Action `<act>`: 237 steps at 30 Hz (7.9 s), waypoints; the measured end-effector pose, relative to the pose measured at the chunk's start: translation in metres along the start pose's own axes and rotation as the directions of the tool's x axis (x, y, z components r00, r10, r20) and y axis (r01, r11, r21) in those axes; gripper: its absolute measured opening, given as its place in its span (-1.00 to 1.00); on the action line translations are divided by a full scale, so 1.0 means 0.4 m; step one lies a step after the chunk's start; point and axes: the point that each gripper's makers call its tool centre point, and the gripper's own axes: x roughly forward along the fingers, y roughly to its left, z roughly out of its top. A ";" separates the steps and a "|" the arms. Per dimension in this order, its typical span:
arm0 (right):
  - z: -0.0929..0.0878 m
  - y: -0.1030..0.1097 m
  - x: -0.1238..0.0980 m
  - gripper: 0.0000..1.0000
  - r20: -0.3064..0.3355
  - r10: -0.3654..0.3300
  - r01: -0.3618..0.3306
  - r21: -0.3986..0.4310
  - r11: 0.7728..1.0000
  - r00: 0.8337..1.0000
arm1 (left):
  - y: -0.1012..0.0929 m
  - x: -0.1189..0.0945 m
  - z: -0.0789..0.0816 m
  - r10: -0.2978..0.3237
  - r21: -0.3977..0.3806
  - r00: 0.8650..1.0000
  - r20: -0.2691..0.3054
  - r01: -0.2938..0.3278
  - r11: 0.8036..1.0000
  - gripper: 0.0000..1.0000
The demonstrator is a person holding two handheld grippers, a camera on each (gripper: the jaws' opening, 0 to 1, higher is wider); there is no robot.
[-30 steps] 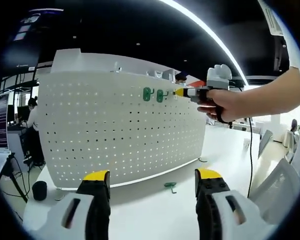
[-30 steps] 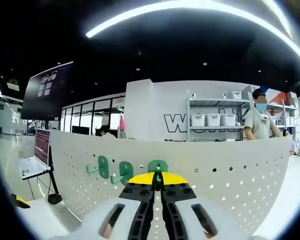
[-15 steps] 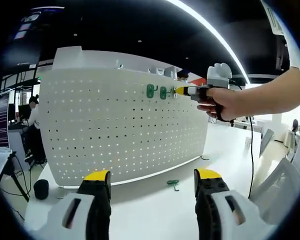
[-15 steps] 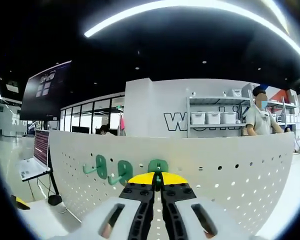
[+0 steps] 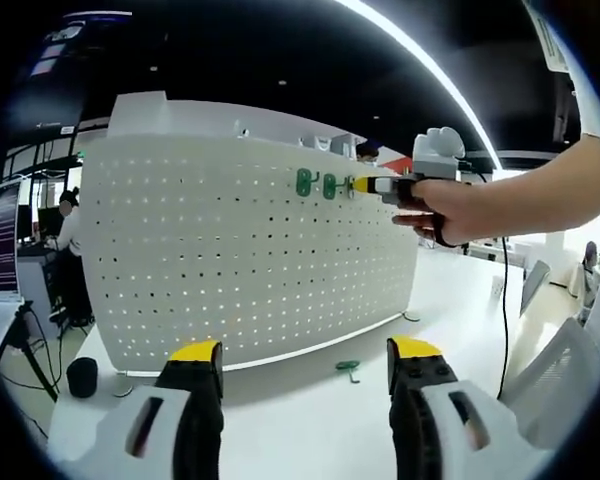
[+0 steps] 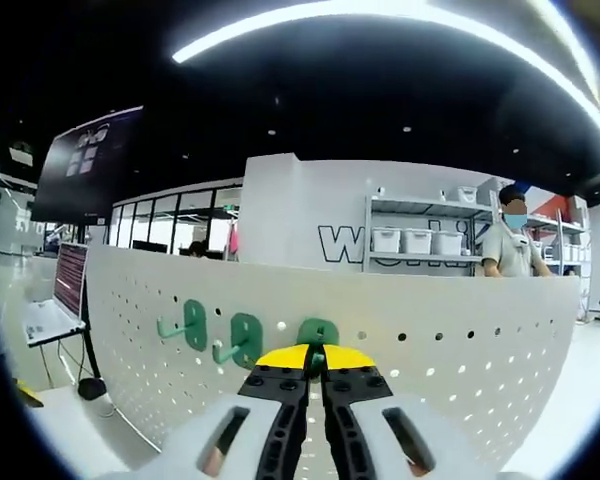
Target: Insert the hook assembly into the mounting plate slot until the hook locks in place.
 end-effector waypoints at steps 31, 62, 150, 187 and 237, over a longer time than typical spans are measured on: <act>-0.025 0.000 -0.004 -0.83 -0.027 0.018 -0.019 -0.008 1.000 0.999 | -0.002 0.001 -0.008 -0.006 0.001 1.000 -0.011 0.006 1.000 0.32; -0.044 0.036 -0.060 -0.41 0.003 0.205 -0.202 0.204 0.958 0.979 | -0.009 0.004 -0.020 -0.013 -0.006 1.000 -0.020 0.013 1.000 0.33; -0.203 0.058 -0.441 -0.02 -0.063 0.320 -0.302 0.206 0.931 0.945 | -0.035 -0.014 0.007 -0.043 0.000 0.999 0.029 0.043 0.999 0.45; -0.297 0.054 -0.565 0.02 -0.159 0.337 -0.301 0.214 0.929 0.928 | -0.027 -0.040 -0.020 -0.054 0.000 0.998 -0.008 0.054 0.999 0.52; -0.400 0.066 -0.590 0.06 -0.334 0.377 -0.312 0.233 0.921 0.864 | -0.034 -0.025 -0.058 -0.081 0.075 0.990 -0.119 0.091 0.993 0.48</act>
